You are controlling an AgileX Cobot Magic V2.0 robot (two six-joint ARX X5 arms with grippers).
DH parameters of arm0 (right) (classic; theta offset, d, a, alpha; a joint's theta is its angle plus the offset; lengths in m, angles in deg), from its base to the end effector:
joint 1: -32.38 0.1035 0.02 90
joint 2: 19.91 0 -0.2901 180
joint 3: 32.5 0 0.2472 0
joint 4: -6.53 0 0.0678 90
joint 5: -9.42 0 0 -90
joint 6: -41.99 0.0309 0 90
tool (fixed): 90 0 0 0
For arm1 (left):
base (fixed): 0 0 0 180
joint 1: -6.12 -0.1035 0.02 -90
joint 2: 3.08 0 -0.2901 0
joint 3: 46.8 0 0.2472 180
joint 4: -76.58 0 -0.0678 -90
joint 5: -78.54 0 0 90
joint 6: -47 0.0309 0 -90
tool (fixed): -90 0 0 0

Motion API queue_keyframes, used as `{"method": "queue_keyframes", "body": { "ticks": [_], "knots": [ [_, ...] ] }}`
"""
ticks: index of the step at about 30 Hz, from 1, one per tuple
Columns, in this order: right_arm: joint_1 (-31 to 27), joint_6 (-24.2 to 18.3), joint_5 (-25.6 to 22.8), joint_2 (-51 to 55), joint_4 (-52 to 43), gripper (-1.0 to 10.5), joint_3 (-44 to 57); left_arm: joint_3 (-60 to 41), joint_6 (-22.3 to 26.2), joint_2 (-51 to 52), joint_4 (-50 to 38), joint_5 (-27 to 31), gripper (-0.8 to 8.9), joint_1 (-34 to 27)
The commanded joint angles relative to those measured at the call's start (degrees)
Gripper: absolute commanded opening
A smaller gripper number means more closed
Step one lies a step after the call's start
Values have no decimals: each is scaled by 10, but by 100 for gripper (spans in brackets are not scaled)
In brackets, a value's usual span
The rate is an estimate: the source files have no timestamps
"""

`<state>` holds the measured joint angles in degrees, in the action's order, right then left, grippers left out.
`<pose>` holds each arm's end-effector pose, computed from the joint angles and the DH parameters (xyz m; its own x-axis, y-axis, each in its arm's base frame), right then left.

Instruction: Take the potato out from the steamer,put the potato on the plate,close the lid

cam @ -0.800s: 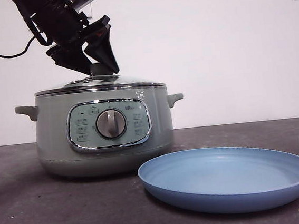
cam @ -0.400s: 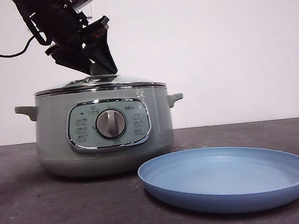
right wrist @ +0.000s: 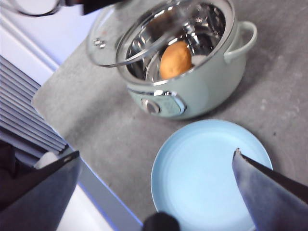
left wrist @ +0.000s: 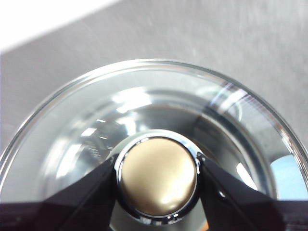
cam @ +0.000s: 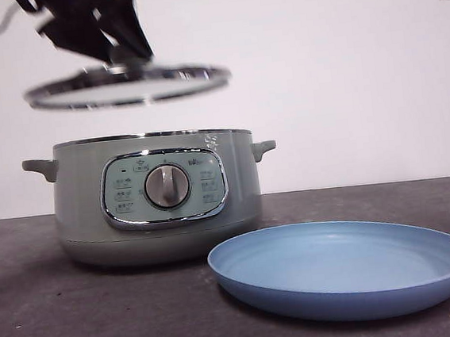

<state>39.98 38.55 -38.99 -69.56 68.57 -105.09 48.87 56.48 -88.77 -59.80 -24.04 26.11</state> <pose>0.1265 0.0376 0.3636 0.4875 0.7347 -0.4717 -0.6459 0.6670 0.3713 0.3014 -0.1168 0.3814 0.6891 -0.4825 -0.5407 0.5829 0.8123 0.0181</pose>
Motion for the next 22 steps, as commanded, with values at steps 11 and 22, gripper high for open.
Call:
{"method": "queue_keyframes", "body": {
  "ticks": [11,22],
  "knots": [
    [134,105,-62,-175,-165,691,-59,2,-19,222,156,45,-9,-42],
    [252,81,-207,-443,-122,691,-327,2,-30,372,303,98,-9,-47]
  ]
}}
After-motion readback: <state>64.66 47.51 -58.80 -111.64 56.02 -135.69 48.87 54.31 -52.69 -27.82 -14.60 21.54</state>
